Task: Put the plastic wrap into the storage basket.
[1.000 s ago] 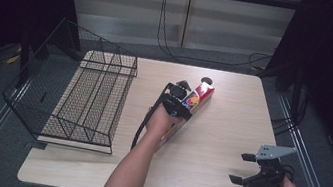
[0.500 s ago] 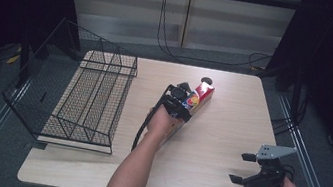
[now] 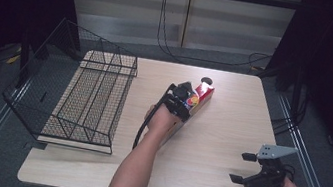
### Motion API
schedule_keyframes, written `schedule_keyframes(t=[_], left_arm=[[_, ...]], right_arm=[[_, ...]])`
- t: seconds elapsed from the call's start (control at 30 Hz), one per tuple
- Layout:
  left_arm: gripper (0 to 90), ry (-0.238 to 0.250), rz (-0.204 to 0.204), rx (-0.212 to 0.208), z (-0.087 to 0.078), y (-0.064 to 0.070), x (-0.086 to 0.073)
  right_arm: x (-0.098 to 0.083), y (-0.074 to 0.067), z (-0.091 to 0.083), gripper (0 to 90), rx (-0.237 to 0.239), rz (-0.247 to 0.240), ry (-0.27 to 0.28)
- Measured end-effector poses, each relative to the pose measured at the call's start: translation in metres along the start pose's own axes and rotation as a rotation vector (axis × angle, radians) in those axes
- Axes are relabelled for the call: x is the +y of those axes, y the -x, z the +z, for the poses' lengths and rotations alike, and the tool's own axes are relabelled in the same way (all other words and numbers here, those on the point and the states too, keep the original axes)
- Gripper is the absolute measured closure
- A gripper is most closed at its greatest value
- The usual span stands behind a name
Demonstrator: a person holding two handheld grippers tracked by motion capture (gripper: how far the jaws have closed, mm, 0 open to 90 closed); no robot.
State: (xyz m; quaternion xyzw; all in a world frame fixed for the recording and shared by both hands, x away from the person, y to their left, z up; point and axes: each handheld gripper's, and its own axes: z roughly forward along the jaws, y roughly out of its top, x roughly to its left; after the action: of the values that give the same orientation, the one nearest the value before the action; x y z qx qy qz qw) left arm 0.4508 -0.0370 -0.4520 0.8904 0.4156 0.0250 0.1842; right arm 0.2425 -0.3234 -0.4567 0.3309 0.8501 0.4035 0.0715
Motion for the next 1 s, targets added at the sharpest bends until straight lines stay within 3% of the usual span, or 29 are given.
schedule_keyframes(t=[0.13, 0.3, 0.47, 0.67, 0.73, 1.0], left_arm=[[44.4, -0.031, 0.001, 0.004, -0.002, 0.001, 0.002], [45.0, -0.036, 0.004, -0.003, -0.002, 0.001, 0.001], [44.9, -0.055, -0.004, -0.031, -0.013, -0.001, -0.001], [45.0, -0.080, 0.008, -0.012, -0.029, -0.004, -0.003], [45.0, -0.074, -0.011, -0.013, -0.034, -0.007, -0.005], [45.0, -0.067, -0.024, 0.007, -0.056, -0.013, -0.005]], right_arm=[[0.000, 0.001, 0.000, 5.5, 0.002, -0.002, 0.002], [0.000, 0.001, 0.000, 5.5, 0.003, -0.002, 0.003], [0.000, 0.001, -0.001, 5.2, 0.003, 0.002, 0.012], [0.000, 0.001, -0.001, 4.5, 0.004, 0.001, 0.014], [0.000, 0.001, 0.000, 4.1, 0.006, 0.002, 0.011], [0.001, 0.001, 0.000, 2.2, 0.002, 0.003, 0.014]])
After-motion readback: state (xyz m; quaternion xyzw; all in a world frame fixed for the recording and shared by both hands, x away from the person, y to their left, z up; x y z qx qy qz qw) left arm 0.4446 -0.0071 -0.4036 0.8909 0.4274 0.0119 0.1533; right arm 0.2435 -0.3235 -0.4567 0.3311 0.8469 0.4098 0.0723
